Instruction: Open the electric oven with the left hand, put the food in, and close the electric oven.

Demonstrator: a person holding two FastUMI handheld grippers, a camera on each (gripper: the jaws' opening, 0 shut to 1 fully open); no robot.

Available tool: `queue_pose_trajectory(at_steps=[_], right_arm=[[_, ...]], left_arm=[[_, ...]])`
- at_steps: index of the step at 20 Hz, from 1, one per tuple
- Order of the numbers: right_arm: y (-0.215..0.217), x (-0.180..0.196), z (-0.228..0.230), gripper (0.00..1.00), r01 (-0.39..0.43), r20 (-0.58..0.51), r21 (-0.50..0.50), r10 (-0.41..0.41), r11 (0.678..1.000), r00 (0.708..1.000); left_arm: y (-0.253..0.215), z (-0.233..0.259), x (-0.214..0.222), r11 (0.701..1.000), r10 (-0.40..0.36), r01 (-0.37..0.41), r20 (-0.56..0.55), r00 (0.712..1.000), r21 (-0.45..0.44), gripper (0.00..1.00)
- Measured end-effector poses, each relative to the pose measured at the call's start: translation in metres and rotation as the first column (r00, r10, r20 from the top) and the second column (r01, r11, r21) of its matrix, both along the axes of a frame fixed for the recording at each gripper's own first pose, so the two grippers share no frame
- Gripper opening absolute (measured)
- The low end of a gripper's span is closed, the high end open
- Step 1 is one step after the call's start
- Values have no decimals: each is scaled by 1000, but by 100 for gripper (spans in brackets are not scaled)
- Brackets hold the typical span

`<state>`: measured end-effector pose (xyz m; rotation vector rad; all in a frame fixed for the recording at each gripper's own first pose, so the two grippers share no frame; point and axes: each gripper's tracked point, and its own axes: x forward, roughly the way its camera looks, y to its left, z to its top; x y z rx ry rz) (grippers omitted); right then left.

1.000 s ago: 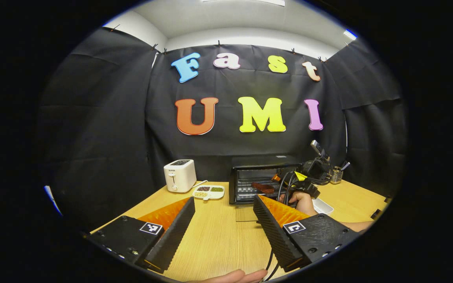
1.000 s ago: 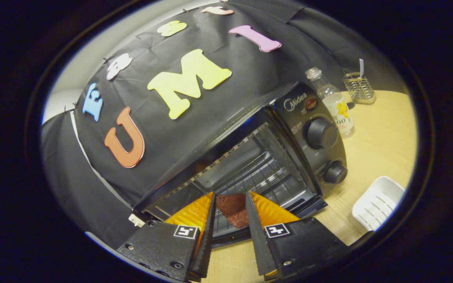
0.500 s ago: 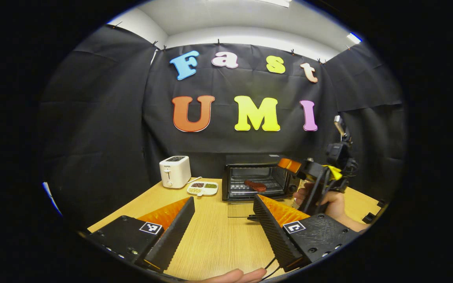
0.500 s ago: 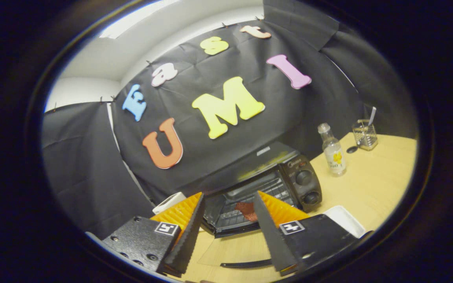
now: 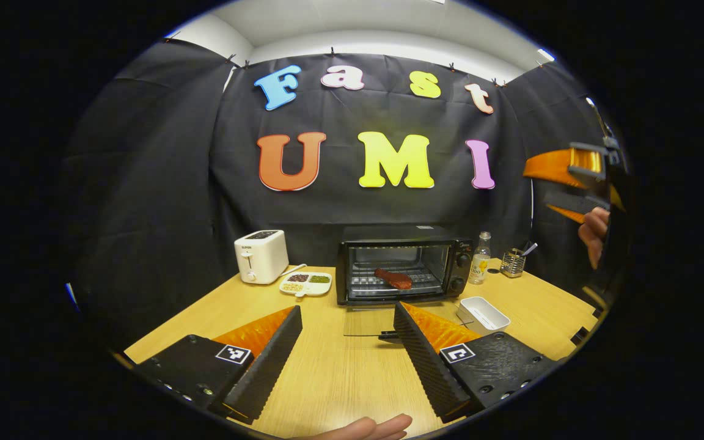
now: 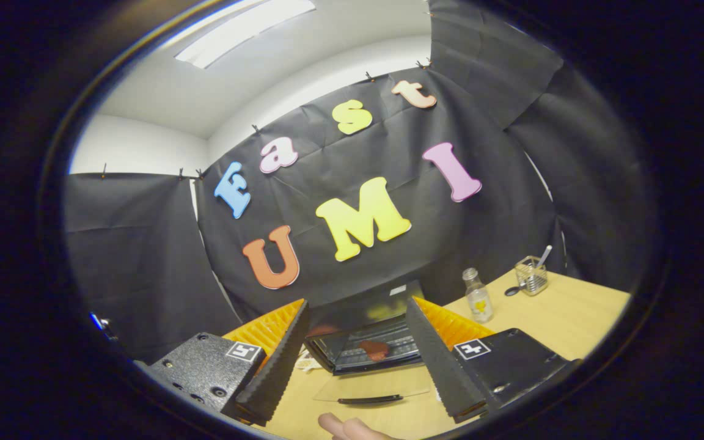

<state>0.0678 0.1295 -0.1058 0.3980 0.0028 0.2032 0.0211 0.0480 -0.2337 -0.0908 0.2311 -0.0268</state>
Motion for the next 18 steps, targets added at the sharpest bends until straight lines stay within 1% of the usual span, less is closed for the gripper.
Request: queue_pose_trajectory(at_steps=[2, 4, 6, 9, 11, 13, 16, 18], right_arm=[[-25, -16, 12, 99, 58, 16, -94, -57, 994, 998], [-48, -32, 30, 99, 137, 75, -199, -124, 970, 989], [-65, -49, 40, 99, 210, 110, -253, -187, 945, 976], [-76, -75, 57, 99, 255, 164, -241, -219, 937, 962], [-83, -83, 59, 99, 270, 174, -251, -231, 930, 957], [-85, -89, 59, 99, 273, 177, -266, -231, 925, 957], [-86, -92, 60, 99, 273, 172, -274, -233, 922, 957], [-83, -94, 57, 99, 263, 160, -282, -225, 923, 961]], left_arm=[[-22, -13, 16, 999, -39, 39, -15, 999, -16, 96], [-47, -30, 35, 996, -90, 89, -30, 995, -30, 96], [-69, -55, 47, 990, -135, 132, -74, 988, -47, 96], [-95, -83, 62, 986, -166, 161, -127, 978, -43, 96], [-111, -102, 68, 983, -185, 183, -166, 969, -29, 96], [-122, -122, 72, 983, -183, 184, -208, 961, -13, 96], [-134, -143, 76, 983, -185, 183, -258, 948, -32, 96], [-135, -149, 83, 985, -171, 172, -267, 948, -18, 96]])
